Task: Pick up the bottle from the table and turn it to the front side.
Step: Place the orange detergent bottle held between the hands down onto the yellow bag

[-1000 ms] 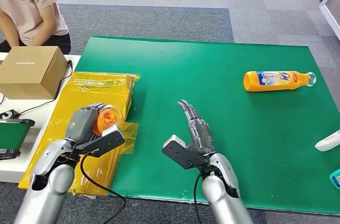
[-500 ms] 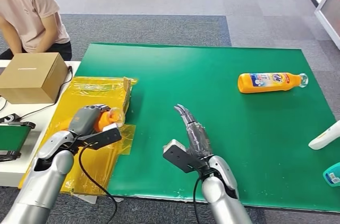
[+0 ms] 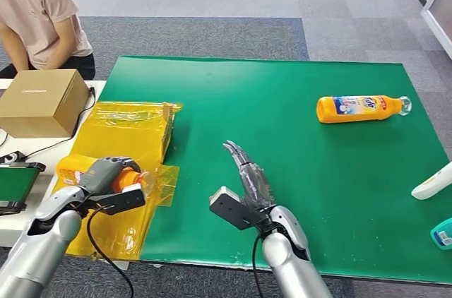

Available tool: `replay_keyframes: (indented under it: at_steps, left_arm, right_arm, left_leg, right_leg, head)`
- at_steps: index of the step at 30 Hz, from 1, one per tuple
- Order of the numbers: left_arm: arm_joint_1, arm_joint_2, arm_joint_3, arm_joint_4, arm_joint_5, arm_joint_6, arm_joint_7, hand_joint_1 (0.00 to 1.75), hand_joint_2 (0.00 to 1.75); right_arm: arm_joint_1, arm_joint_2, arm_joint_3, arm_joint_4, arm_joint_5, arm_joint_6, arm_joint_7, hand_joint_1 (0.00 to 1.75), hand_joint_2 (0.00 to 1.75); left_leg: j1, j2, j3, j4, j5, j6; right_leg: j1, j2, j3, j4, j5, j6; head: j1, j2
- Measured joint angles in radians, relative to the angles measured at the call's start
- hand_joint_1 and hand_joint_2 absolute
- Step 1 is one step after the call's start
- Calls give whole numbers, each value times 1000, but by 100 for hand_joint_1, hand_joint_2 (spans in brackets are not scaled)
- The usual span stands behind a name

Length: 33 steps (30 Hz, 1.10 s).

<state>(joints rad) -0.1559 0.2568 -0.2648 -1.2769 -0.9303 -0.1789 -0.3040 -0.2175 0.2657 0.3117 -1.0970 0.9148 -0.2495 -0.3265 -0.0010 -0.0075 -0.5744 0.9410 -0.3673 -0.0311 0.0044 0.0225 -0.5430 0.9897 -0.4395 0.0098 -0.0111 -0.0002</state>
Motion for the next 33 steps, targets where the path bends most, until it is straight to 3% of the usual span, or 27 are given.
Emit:
replay_keyframes:
  at_steps: [3,5,7,9,10,14,17,21,26,33]
  left_arm:
    - [0,7,-5,2,0,0,0,160,175]
    - [0,10,-8,3,3,2,2,110,175]
    - [1,14,-11,3,10,6,9,39,175]
    - [7,17,-15,3,23,11,24,4,175]
    - [14,19,-16,2,30,12,33,0,175]
    - [53,23,-16,-4,51,18,66,0,0]
    - [74,3,0,-20,69,56,80,0,0]
    - [128,-110,104,-108,184,116,27,0,175]
    - [216,-246,274,-289,436,36,-131,0,175]
    - [285,-385,463,-468,532,17,-299,0,175]
  right_arm:
    - [-4,1,2,7,0,0,0,0,175]
    - [-5,1,3,10,-2,-2,0,0,175]
    - [-5,1,3,13,-5,-6,0,0,175]
    - [-6,1,3,15,-9,-10,0,0,175]
    - [-6,1,3,16,-11,-11,1,0,175]
    - [-5,1,3,17,-12,-12,2,0,175]
    - [-4,1,1,17,-9,-19,8,0,175]
    - [12,-1,-10,6,8,-27,31,0,175]
    - [48,-8,-27,-31,22,-17,44,0,175]
    - [84,-14,-49,-83,42,-12,68,0,175]
  left_leg:
    - [0,0,-1,0,0,0]
    - [0,0,-1,0,0,0]
    - [0,0,-1,0,0,0]
    - [0,0,-1,0,0,0]
    - [0,0,-1,0,0,0]
    - [0,0,-4,0,0,0]
    - [0,0,-6,0,1,0]
    - [0,0,-12,3,1,1]
    - [-1,0,-19,4,0,2]
    - [0,0,-20,4,-1,3]
  right_leg:
    - [0,0,-1,0,0,0]
    - [0,0,-1,0,0,0]
    - [0,0,-1,0,0,0]
    - [0,0,-1,0,0,0]
    - [0,0,-2,0,0,0]
    - [0,0,-5,0,0,0]
    - [-1,-1,-7,0,0,0]
    - [-1,-1,-12,0,0,1]
    - [-1,0,-18,-1,1,2]
    - [-1,-1,-18,-1,0,4]
  head:
    - [0,0]
    - [0,0]
    - [0,0]
    - [0,0]
    - [0,0]
    - [0,0]
    - [0,0]
    - [0,0]
    - [0,0]
    - [0,0]
